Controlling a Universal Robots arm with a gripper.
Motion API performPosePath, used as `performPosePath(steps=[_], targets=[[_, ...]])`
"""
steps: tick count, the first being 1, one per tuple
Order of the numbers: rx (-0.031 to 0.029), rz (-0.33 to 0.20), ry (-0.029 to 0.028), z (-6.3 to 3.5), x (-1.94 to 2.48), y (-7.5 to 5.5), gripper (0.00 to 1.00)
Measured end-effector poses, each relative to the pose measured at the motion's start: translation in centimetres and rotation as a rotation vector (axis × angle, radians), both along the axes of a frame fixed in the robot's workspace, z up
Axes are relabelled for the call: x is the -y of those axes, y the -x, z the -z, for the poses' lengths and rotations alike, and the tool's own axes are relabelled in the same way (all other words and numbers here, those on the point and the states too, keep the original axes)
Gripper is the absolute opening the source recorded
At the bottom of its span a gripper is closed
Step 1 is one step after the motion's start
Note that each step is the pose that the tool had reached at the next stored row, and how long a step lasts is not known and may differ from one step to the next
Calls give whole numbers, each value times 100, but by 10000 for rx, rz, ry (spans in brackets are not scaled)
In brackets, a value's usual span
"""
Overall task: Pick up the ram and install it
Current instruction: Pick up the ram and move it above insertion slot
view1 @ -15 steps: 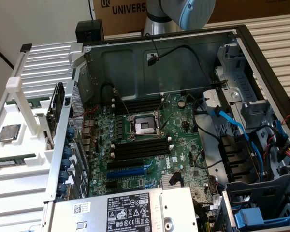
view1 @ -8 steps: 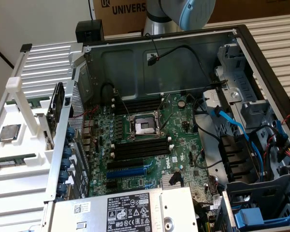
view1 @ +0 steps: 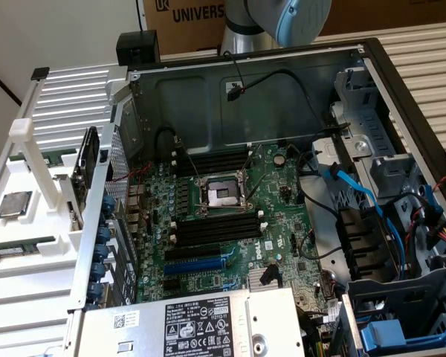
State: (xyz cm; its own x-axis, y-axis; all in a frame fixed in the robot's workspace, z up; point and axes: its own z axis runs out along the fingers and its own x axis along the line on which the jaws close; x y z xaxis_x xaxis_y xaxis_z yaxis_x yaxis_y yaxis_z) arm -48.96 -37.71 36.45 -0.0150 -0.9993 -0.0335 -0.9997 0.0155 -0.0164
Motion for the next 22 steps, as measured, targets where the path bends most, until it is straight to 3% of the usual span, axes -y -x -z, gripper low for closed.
performPosePath(steps=[13,22], targets=[[5,-49,-2,9,0,-1,12],[3,-53,-2,174,0,0,12]])
